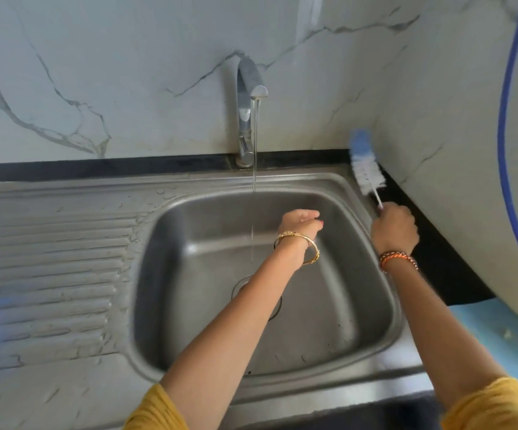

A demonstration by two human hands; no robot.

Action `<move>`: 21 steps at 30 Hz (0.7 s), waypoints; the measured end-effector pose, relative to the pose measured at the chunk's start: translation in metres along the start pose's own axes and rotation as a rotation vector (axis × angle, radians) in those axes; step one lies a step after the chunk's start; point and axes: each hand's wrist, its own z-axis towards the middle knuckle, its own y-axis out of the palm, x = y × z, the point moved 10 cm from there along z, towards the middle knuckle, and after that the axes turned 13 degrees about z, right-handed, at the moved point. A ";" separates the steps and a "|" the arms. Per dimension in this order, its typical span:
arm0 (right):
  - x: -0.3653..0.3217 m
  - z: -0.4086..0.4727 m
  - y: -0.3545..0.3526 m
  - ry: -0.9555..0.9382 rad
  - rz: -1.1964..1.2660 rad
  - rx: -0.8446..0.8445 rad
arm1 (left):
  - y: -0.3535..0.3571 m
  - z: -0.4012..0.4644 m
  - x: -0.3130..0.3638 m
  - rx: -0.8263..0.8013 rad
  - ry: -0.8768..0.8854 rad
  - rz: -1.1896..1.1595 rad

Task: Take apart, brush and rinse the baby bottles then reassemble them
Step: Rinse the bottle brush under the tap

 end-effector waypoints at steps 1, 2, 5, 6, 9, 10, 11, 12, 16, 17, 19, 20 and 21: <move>-0.011 -0.008 -0.002 -0.038 0.044 0.014 | -0.001 0.002 0.001 0.010 -0.004 -0.047; -0.023 -0.017 -0.003 -0.083 0.088 0.007 | -0.002 0.005 0.001 0.022 -0.009 -0.096; -0.059 -0.042 0.009 -0.288 0.164 -0.118 | -0.008 0.008 -0.005 0.060 -0.050 -0.232; -0.068 -0.049 0.015 -0.354 0.184 -0.165 | -0.011 0.007 -0.009 0.075 -0.072 -0.287; -0.088 -0.063 0.033 -0.484 0.213 -0.287 | -0.029 0.007 -0.026 0.204 -0.142 -0.500; -0.093 -0.064 0.040 -0.494 0.225 -0.316 | -0.036 0.007 -0.030 0.247 -0.153 -0.600; -0.096 -0.063 0.045 -0.489 0.253 -0.333 | -0.042 0.007 -0.032 0.274 -0.146 -0.696; -0.100 -0.061 0.048 -0.471 0.301 -0.345 | -0.048 0.008 -0.031 0.284 -0.126 -0.764; -0.119 -0.049 0.059 -0.455 0.417 -0.367 | -0.069 0.016 -0.023 0.317 -0.058 -0.870; -0.123 -0.046 0.060 -0.466 0.408 -0.362 | -0.073 0.020 -0.021 0.318 -0.056 -0.897; -0.131 -0.040 0.062 -0.485 0.414 -0.344 | -0.078 0.030 -0.016 0.308 -0.061 -0.923; -0.133 -0.038 0.064 -0.489 0.423 -0.335 | -0.079 0.035 -0.013 0.298 -0.063 -0.931; -0.133 -0.037 0.065 -0.491 0.430 -0.327 | -0.079 0.039 -0.011 0.287 -0.064 -0.941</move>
